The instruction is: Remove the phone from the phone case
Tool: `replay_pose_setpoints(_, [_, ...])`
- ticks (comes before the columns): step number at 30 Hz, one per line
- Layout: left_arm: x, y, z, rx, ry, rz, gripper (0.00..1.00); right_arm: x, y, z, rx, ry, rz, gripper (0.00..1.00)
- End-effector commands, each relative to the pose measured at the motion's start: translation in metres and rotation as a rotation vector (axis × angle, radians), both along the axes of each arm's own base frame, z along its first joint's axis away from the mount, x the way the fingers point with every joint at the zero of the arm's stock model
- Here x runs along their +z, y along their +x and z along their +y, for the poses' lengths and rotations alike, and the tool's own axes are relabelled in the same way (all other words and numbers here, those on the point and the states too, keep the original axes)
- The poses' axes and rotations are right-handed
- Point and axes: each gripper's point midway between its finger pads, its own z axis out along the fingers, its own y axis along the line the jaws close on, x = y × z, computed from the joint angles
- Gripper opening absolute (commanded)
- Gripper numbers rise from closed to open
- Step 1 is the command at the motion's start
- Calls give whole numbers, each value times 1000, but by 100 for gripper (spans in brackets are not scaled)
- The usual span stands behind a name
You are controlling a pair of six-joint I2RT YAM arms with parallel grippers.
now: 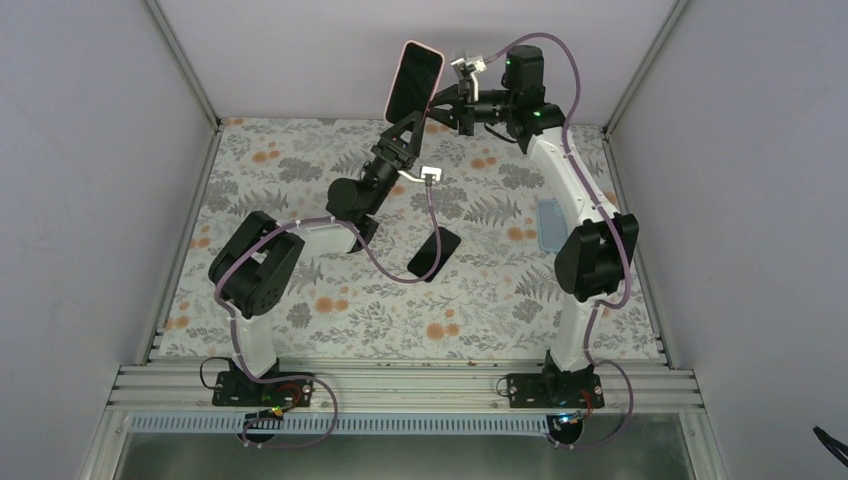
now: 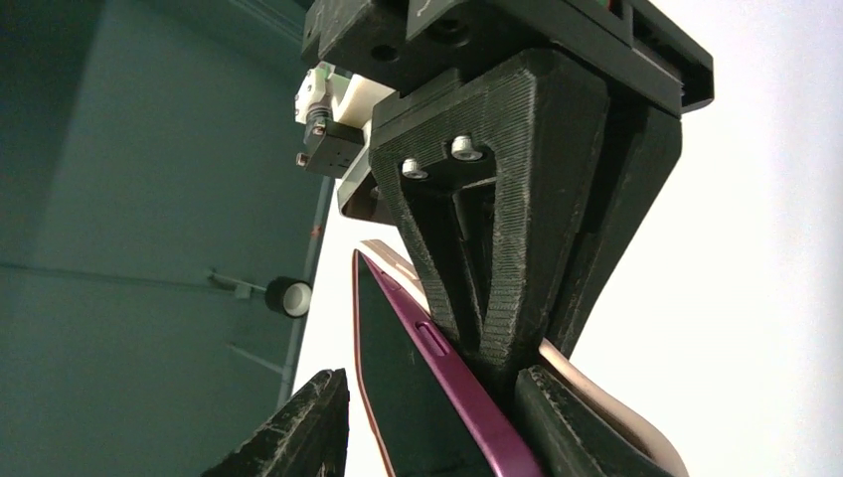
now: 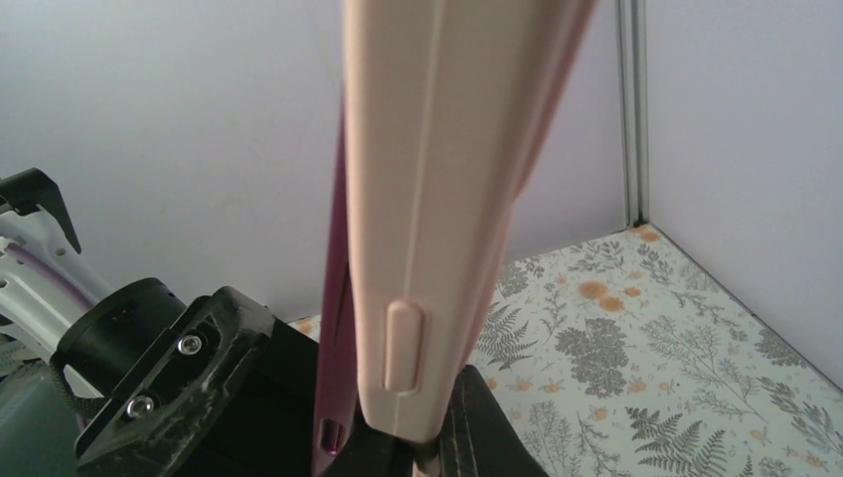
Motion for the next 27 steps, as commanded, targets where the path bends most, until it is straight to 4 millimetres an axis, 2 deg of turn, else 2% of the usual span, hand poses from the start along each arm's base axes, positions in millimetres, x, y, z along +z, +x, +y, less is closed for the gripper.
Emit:
replay_pose_setpoints(1, [88,-16,142,406,-385,-256,42,21,-54,-11,154,31,96,3])
replay_pose_setpoints(6, [92,-14,142,446,-442,-204,41,36,-40,-9,-6,-8,-72,3])
replay_pose_setpoints(10, [106,-10,141,466,-519,-151,41,47,-33,-2,-101,-24,-170,3])
replay_pose_setpoints(15, [123,1,151,506,-612,-83,42,60,-35,9,-198,-16,-256,3])
replay_pose_setpoints(21, [127,13,159,532,-642,-35,42,75,-41,17,-258,2,-313,3])
replay_pose_setpoints(24, [123,8,150,495,-618,-60,40,76,-48,21,-228,12,-296,3])
replay_pose_setpoints(27, [119,-10,134,409,-591,-94,29,70,-49,24,-214,11,-277,3])
